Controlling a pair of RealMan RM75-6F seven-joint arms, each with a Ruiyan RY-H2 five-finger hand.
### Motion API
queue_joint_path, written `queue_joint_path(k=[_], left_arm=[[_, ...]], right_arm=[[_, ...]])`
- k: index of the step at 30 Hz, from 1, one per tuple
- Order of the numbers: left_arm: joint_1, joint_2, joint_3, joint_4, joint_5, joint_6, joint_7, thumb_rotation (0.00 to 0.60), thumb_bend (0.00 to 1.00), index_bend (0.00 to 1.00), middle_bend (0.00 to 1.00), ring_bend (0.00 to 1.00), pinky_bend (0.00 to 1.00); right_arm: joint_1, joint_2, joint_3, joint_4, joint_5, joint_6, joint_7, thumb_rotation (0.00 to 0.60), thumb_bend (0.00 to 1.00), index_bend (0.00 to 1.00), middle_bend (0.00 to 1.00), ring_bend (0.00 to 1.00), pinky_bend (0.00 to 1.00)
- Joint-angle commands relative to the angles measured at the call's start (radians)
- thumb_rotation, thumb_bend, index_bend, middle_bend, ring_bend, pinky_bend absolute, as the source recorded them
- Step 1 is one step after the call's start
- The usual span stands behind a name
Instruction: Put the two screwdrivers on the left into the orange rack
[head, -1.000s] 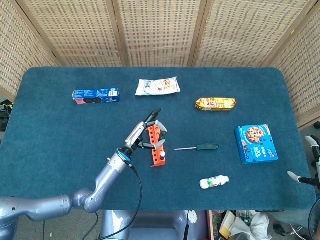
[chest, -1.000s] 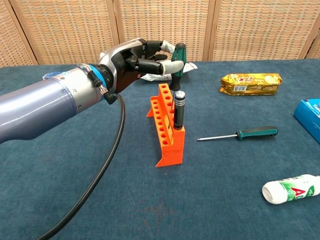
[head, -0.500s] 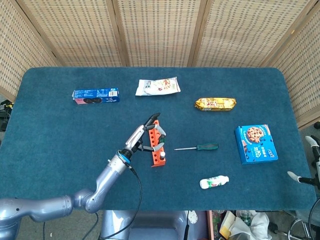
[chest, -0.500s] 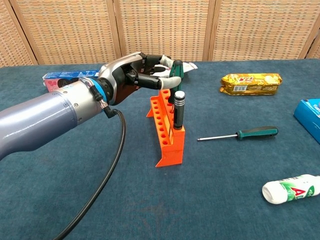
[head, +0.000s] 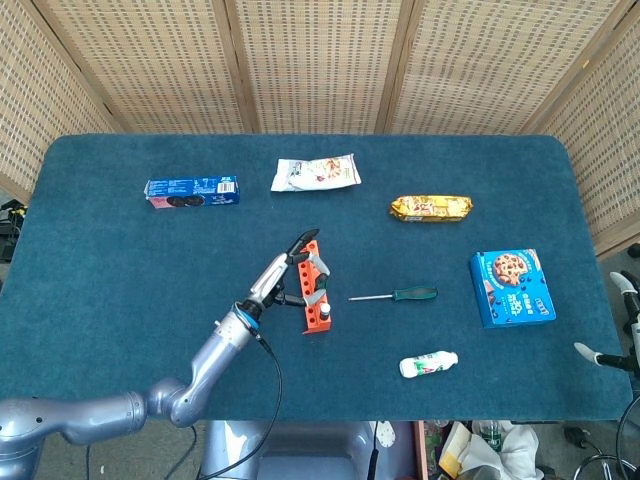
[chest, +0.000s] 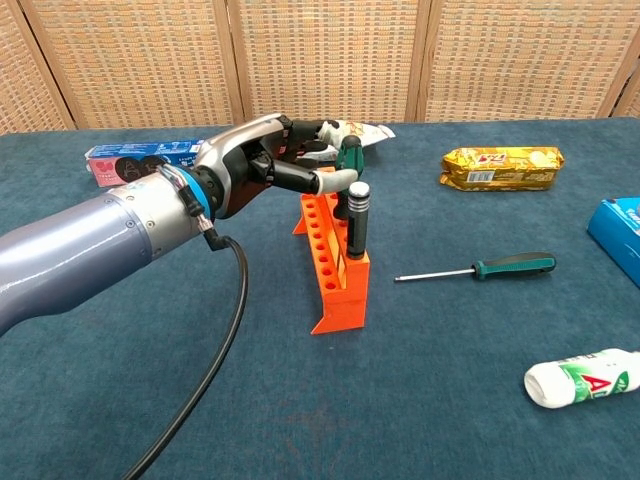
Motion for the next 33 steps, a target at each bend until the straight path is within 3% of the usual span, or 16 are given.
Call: queue_joint_path(k=[1, 5, 9, 15, 22, 26, 33], left_arm=[[0.001, 0.002, 0.006, 0.004, 0.005, -0.002, 0.006, 0.6, 0.38, 0.43, 0.0, 0.0, 0.0], [0.005, 0.006, 0.009, 0.003, 0.009, -0.002, 0.007, 0.6, 0.31, 0.31, 0.0, 0.0, 0.0], [0.011, 0.011, 0.009, -0.001, 0.013, 0.001, 0.003, 0.6, 0.3, 0.23, 0.0, 0.0, 0.0], [0.029, 0.046, -0.005, -0.046, 0.042, 0.025, -0.05, 0.6, 0.17, 0.01, 0.0, 0.0, 0.0], [0.067, 0.166, -0.041, -0.167, 0.085, 0.085, -0.079, 0.6, 0.12, 0.0, 0.0, 0.0, 0.0], [0.111, 0.297, -0.048, -0.264, 0.108, 0.118, -0.057, 0.6, 0.1, 0.0, 0.0, 0.0, 0.0], [0.213, 0.552, 0.018, -0.353, 0.151, 0.177, 0.193, 0.6, 0.0, 0.0, 0.0, 0.0, 0.0]], right_arm=[[0.0, 0.0, 0.0, 0.0, -0.001, 0.0, 0.0, 0.6, 0.0, 0.0, 0.0, 0.0, 0.0], [-0.001, 0.0, 0.0, -0.001, -0.002, 0.003, -0.001, 0.6, 0.0, 0.0, 0.0, 0.0, 0.0], [-0.001, 0.0, -0.001, -0.003, -0.003, 0.004, -0.002, 0.6, 0.0, 0.0, 0.0, 0.0, 0.0], [-0.002, 0.0, -0.002, -0.004, -0.006, 0.006, -0.005, 0.6, 0.0, 0.0, 0.0, 0.0, 0.0], [0.0, -0.002, -0.006, -0.009, -0.012, 0.008, -0.017, 0.6, 0.0, 0.0, 0.0, 0.0, 0.0], [-0.002, -0.003, -0.008, -0.016, -0.019, 0.014, -0.026, 0.6, 0.0, 0.0, 0.0, 0.0, 0.0], [-0.006, -0.003, -0.008, -0.02, -0.019, 0.026, -0.035, 0.6, 0.0, 0.0, 0.0, 0.0, 0.0]])
